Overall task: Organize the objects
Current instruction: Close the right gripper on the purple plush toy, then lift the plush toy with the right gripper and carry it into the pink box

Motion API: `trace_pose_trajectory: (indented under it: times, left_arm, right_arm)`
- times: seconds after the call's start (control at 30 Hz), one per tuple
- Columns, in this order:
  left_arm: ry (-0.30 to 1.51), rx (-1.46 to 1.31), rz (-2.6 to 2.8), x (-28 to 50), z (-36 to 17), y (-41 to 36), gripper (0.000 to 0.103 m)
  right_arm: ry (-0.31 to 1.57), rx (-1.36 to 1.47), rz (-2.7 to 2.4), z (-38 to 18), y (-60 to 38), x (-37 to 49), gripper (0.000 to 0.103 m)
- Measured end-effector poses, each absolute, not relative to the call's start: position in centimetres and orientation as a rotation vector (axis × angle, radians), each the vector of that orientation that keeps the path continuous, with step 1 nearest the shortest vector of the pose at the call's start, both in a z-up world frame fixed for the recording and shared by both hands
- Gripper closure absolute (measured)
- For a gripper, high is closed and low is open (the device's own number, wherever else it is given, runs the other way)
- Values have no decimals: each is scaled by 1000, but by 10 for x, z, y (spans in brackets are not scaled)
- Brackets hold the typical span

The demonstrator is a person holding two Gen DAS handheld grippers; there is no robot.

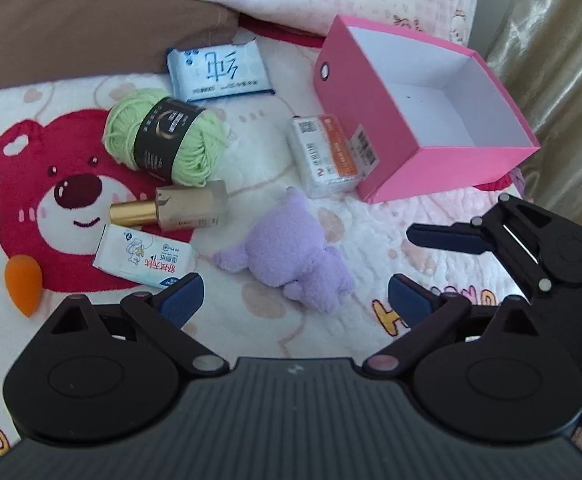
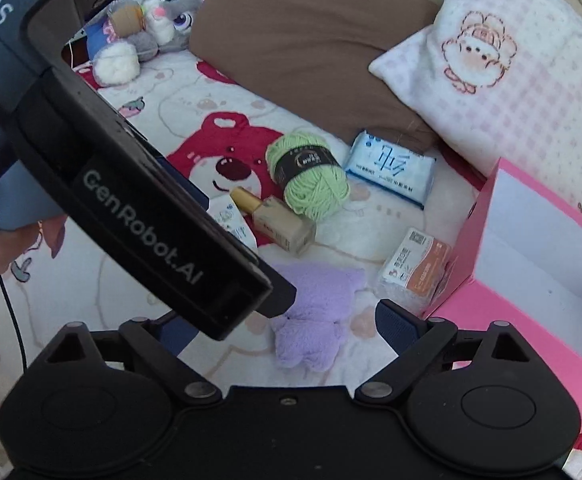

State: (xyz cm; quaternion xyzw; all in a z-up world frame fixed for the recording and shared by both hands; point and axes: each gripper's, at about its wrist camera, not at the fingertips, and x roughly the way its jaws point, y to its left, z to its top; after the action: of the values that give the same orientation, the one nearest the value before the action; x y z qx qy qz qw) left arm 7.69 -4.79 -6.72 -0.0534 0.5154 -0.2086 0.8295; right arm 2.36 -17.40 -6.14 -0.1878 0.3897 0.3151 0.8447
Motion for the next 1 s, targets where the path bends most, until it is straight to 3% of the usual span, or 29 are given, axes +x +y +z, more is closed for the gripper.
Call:
trace_pose_trajectory:
  times: [0.3,0.47,0.5,0.6,0.63,0.7,0.77,0.83,1.0]
  left_arm:
    - [1109,-225,-462,85,-128,-48,8]
    - [1044,-247,-454,84,-145,-60,29]
    - [1057,-272,-440,87,-150,-60,38]
    - [1063,-309,-438,89,-155,-62,45]
    - [1058,-310,-447,88,-154,-63,52]
    - [1056,-308,-456,87,-153,-65,57]
    - [1060,-315,-458,84,-153,-66,67]
    - [1070,-334,-446,83,-153,-65,71]
    - [1094,-420,-406,84,-157,-59,72]
  right_arm:
    - [853,-283,666,-116,-178,39,13]
    - [832,-298,663,-133,-176,49,15]
    - [837,-281,650,-137,-178,52,16]
    - [890,-234,629,-147,-186,59,16]
    - [900,-233,618,-151,-187,60,17]
    - [923,-223,610,-157,-191,61,23]
    - [940,-177,631,-158,-197,61,39]
    - [954,-163,628,-153,-199,61,50]
    - [979,-87,609,-153,-205,67,52]
